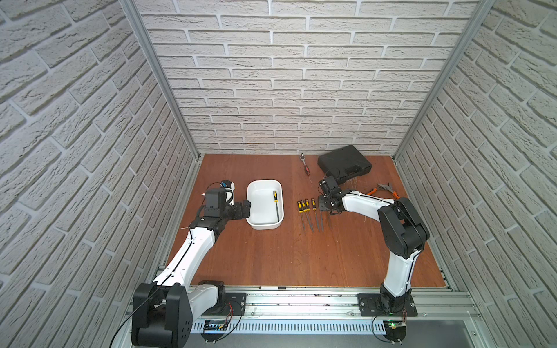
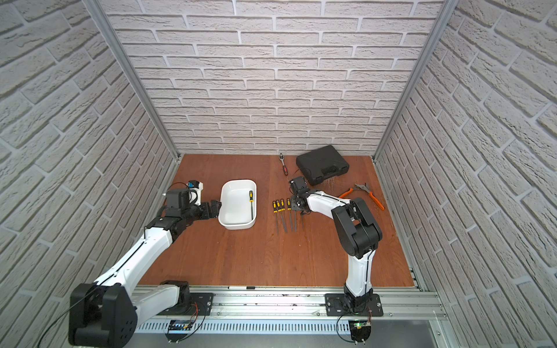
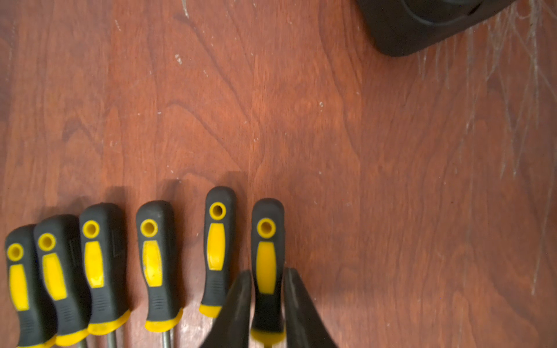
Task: Take the file tool out of the storage box
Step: Place the file tool at the center of the board.
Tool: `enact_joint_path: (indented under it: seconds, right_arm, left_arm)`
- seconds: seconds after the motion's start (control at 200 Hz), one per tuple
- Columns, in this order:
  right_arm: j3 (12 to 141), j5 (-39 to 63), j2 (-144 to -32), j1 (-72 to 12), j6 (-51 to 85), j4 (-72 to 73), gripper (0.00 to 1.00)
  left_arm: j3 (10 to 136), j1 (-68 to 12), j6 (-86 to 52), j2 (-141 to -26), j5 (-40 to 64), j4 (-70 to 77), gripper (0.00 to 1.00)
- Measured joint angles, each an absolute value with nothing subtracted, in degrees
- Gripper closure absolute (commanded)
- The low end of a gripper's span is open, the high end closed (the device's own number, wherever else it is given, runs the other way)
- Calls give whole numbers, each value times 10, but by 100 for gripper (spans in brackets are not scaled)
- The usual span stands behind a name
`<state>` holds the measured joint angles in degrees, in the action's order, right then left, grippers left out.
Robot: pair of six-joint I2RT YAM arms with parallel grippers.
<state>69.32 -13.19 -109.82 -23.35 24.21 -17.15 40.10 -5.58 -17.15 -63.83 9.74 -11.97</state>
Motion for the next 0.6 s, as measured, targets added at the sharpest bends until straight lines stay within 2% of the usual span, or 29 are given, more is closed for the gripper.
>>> enact_joint_path:
  seconds: [0.35, 0.6]
  right_arm:
    - [693, -133, -1096, -234, 242, -175, 63]
    - [734, -136, -1048, -246, 233, -205, 61]
  left_arm:
    - [401, -56, -171, -638, 97, -120, 2]
    - [401, -56, -171, -638, 97, -120, 2]
